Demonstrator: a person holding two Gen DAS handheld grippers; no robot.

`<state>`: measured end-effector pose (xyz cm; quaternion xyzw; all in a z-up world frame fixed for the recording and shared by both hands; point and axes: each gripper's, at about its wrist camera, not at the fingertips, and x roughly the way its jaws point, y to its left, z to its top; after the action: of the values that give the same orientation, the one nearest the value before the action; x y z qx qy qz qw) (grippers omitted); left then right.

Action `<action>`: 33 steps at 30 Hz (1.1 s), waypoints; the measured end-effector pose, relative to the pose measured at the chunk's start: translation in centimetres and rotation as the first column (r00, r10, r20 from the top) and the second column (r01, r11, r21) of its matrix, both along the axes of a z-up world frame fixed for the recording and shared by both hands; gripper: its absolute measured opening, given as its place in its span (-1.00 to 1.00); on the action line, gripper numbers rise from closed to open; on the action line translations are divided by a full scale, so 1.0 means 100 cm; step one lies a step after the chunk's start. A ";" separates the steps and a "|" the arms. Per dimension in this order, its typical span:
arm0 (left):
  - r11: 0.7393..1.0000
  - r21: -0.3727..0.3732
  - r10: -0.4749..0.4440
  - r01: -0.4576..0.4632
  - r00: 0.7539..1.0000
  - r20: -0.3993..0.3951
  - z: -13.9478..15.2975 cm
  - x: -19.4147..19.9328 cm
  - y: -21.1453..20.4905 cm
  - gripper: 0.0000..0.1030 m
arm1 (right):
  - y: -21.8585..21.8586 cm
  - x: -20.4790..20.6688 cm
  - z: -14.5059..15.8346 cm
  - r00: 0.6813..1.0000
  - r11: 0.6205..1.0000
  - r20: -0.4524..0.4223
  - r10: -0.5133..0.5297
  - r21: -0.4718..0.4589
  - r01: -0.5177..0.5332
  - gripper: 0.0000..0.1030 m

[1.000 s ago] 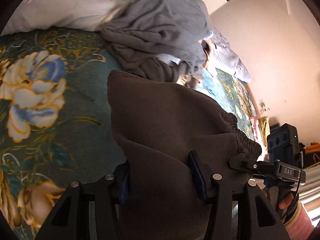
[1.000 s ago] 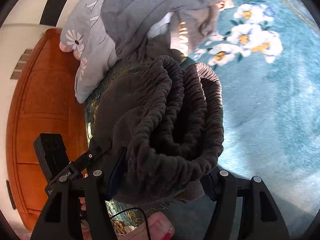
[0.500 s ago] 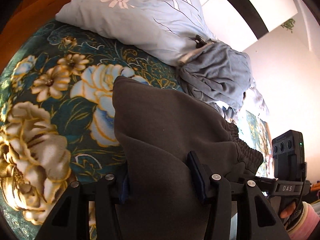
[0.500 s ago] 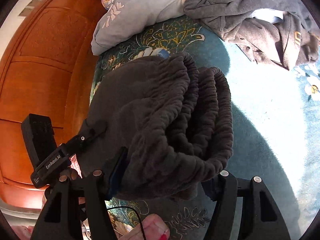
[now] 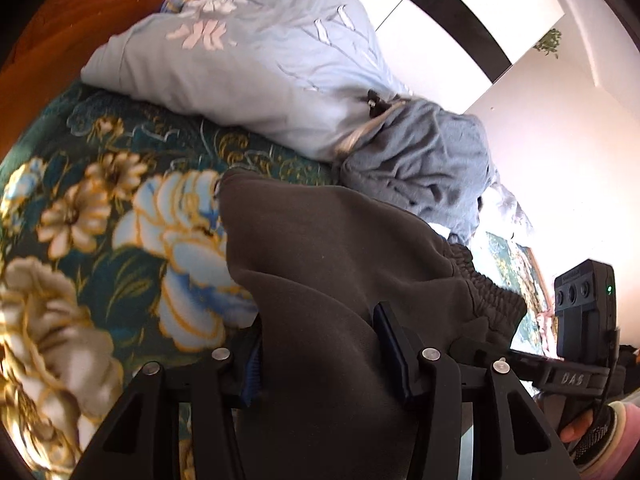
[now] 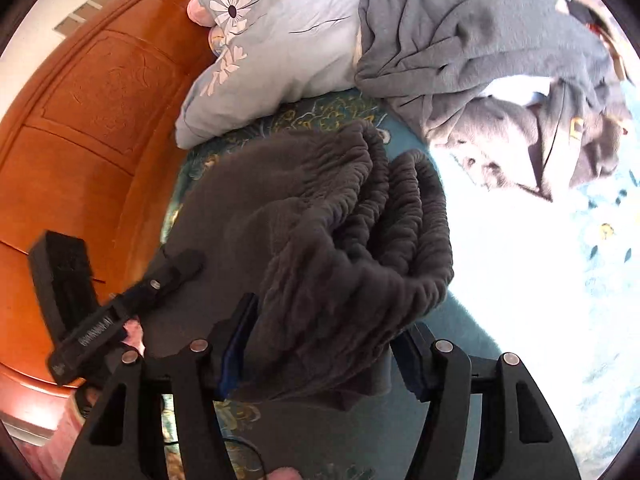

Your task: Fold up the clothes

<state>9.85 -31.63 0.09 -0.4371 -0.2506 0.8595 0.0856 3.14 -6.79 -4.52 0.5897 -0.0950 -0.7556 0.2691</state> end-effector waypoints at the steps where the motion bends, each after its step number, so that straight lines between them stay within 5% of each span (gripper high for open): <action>1: 1.000 -0.014 -0.003 0.003 1.000 0.020 -0.006 -0.002 0.002 0.02 | 0.000 0.000 -0.005 1.000 0.999 0.008 0.004 0.036 -0.004 0.26; 4: 0.998 -0.055 -0.009 0.013 0.996 0.087 -0.028 -0.007 0.010 0.01 | 0.012 0.001 -0.023 0.999 0.996 0.051 -0.015 0.084 0.010 0.26; 9: 0.996 -0.084 -0.012 0.021 0.994 0.104 -0.028 -0.007 0.015 0.02 | 0.037 0.003 -0.025 0.993 0.995 0.071 -0.093 0.033 0.090 0.26; 14: 0.985 -0.166 0.053 -0.046 0.998 0.042 -0.003 0.005 0.018 0.07 | 0.035 0.020 0.007 0.996 0.996 -0.078 -0.044 0.079 0.050 0.26; 21: 0.952 -0.305 -0.023 0.021 1.000 -0.004 0.012 0.025 0.065 0.07 | 0.008 0.045 0.045 0.964 0.995 -0.258 0.066 0.091 -0.044 0.26; 28: 0.954 -0.295 -0.029 0.061 0.993 0.111 -0.016 0.012 0.071 0.10 | -0.001 0.048 0.031 0.973 0.988 -0.191 0.131 0.108 -0.112 0.26; 33: 0.944 -0.319 -0.046 0.084 0.991 0.124 -0.024 0.007 0.084 0.46 | 0.019 0.048 0.034 0.978 0.993 -0.189 0.089 0.099 -0.072 0.26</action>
<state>10.52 -23.19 -2.27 -0.5019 -0.0962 0.8591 0.0265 7.94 -4.93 -1.09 0.5285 -0.0098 -0.8013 0.2802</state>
